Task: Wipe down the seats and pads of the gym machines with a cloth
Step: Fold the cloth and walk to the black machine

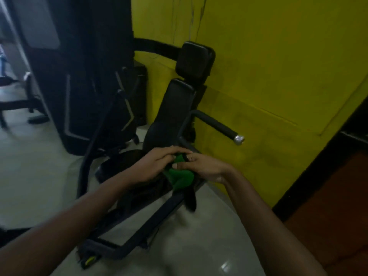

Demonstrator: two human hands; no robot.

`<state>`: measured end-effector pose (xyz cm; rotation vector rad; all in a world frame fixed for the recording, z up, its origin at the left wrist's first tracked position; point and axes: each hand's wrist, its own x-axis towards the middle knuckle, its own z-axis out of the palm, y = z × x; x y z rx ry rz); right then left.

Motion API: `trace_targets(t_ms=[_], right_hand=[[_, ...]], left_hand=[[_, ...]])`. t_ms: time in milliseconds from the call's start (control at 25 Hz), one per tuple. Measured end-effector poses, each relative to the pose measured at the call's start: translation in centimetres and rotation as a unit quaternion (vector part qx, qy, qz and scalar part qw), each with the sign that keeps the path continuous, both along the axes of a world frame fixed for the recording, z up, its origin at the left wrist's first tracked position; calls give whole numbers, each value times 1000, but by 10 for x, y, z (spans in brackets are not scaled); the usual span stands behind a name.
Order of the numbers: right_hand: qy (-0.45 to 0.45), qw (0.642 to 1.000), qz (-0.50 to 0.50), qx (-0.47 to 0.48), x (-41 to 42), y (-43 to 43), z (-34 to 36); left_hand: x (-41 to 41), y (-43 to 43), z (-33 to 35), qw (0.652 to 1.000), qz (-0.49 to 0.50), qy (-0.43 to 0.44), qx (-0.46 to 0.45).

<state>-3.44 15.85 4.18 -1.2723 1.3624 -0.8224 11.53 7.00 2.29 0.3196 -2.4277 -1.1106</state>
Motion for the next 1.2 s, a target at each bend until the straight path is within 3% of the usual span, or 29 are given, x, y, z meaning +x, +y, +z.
trace_targets(t_ms=[200, 440, 560, 720, 800, 960, 1080, 1200], right_hand=[[184, 970, 151, 52, 109, -13, -16], [244, 929, 276, -26, 287, -14, -22], [227, 910, 344, -58, 365, -19, -21], [236, 876, 413, -74, 463, -39, -33], [228, 862, 445, -81, 510, -49, -39], [177, 868, 446, -124, 603, -78, -61], [156, 881, 412, -169, 672, -114, -82], [86, 917, 365, -136, 737, -155, -86]], left_hand=[[135, 13, -32, 989, 98, -46, 96], [331, 50, -34, 977, 158, -83, 113], [430, 77, -43, 955, 272, -73, 96], [553, 111, -61, 908, 406, -107, 3], [596, 120, -65, 883, 457, -103, 9], [662, 115, -62, 837, 543, -42, 52], [718, 101, -62, 829, 548, -13, 107], [785, 80, -62, 829, 533, -137, 98]])
